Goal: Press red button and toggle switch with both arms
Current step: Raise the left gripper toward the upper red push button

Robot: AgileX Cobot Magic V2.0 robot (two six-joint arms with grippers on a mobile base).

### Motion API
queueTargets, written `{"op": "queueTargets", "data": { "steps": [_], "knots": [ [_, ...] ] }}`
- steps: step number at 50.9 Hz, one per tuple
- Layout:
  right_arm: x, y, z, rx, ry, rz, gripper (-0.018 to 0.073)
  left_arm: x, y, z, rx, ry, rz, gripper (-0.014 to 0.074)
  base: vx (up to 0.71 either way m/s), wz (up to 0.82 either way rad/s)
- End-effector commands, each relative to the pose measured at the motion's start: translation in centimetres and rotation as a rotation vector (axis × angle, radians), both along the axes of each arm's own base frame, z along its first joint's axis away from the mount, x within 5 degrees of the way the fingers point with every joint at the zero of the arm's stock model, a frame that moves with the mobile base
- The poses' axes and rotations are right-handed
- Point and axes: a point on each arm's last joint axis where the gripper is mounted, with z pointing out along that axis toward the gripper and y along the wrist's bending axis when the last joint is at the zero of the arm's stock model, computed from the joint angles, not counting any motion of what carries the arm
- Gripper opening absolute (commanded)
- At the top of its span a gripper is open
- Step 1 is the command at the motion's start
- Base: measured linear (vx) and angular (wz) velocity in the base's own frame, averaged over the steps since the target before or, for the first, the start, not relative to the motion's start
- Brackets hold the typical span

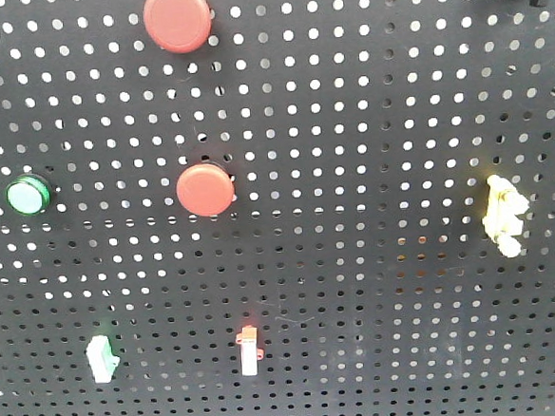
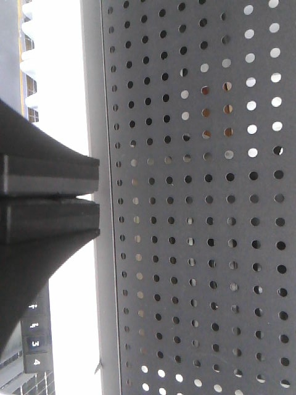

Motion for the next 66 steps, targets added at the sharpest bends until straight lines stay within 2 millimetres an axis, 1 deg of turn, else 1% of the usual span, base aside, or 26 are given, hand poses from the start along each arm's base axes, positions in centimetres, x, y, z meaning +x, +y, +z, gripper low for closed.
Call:
{"op": "queueTargets", "data": {
  "steps": [1, 10, 17, 24, 31, 34, 38, 43, 46, 49, 52, 53, 54, 57, 60, 61, 66],
  "knots": [
    [0.0, 0.0, 0.5, -0.017, -0.087, -0.005, 0.0000, 0.0, -0.1, -0.1, -0.014, -0.067, -0.009, 0.0001, 0.00, 0.00],
    [0.0, 0.0, 0.5, -0.018, -0.096, -0.005, 0.0000, 0.0, -0.1, -0.1, -0.014, -0.071, -0.009, 0.0001, 0.00, 0.00],
    [-0.1, 0.0, 1.4, -0.028, -0.194, -0.004, 0.0000, 0.0, -0.1, 0.1, -0.012, -0.093, -0.011, 0.0001, 0.00, 0.00],
    [-0.4, 0.1, 3.3, -0.049, -0.395, -0.002, 0.0000, -0.1, -0.2, 1.5, -0.011, -0.240, -0.024, 0.0001, 0.00, 0.00],
    [-0.8, 0.1, 4.8, -0.042, -0.475, 0.000, 0.0000, -0.6, -0.4, 3.7, -0.036, -0.481, -0.045, 0.0001, 0.00, 0.00],
    [-0.9, 0.1, 5.5, -0.025, -0.474, 0.002, 0.0000, -1.1, -0.4, 4.9, -0.042, -0.583, -0.052, 0.0001, 0.00, 0.00],
    [-1.3, 0.1, 6.8, -0.016, -0.467, 0.002, 0.0000, -1.5, -0.4, 6.8, -0.043, -0.623, -0.051, 0.0001, 0.00, 0.00],
    [-2.1, 0.2, 9.2, -0.035, -0.479, -0.001, 0.0000, -1.9, -0.2, 9.4, -0.040, -0.568, -0.038, 0.0001, 0.00, 0.00],
    [-2.7, 0.3, 10.7, -0.046, -0.493, -0.003, 0.0000, -2.1, -0.2, 11.5, -0.038, -0.532, -0.032, 0.0001, 0.00, 0.00],
    [-3.1, 0.3, 12.4, -0.053, -0.502, -0.005, 0.0000, -2.1, -0.1, 14.2, -0.031, -0.483, -0.022, 0.0001, 0.00, 0.00],
    [-3.2, 0.3, 13.6, -0.058, -0.506, -0.006, 0.0000, -1.6, -0.1, 16.1, -0.022, -0.442, -0.016, 0.0001, 0.00, 0.00],
    [-3.2, 0.3, 14.1, -0.058, -0.511, -0.006, 0.0000, -1.6, 0.0, 17.0, -0.022, -0.449, -0.015, 0.0001, 0.00, 0.00],
    [-3.2, 0.3, 14.3, -0.058, -0.506, -0.006, 0.0000, -1.2, -0.1, 17.5, -0.022, -0.430, -0.014, 0.0001, 0.00, 0.00],
    [-2.9, 0.3, 15.2, -0.052, -0.497, -0.006, 0.0000, -0.8, -0.1, 19.9, -0.022, -0.430, -0.012, 0.0001, 0.00, 0.00],
    [-2.6, 0.2, 15.8, -0.041, -0.488, -0.004, 0.0000, 0.3, -0.1, 21.7, -0.022, -0.410, -0.011, 0.0001, 0.00, 0.00],
    [-2.4, 0.2, 16.1, -0.036, -0.484, -0.003, 0.0000, 0.4, -0.1, 22.5, -0.022, -0.421, -0.011, 0.0001, 0.00, 0.00],
    [-1.6, 0.1, 16.4, -0.018, -0.462, -0.001, 0.0000, 2.4, -0.2, 25.1, -0.019, -0.394, -0.008, 0.0001, 0.00, 0.00]
  ]
}}
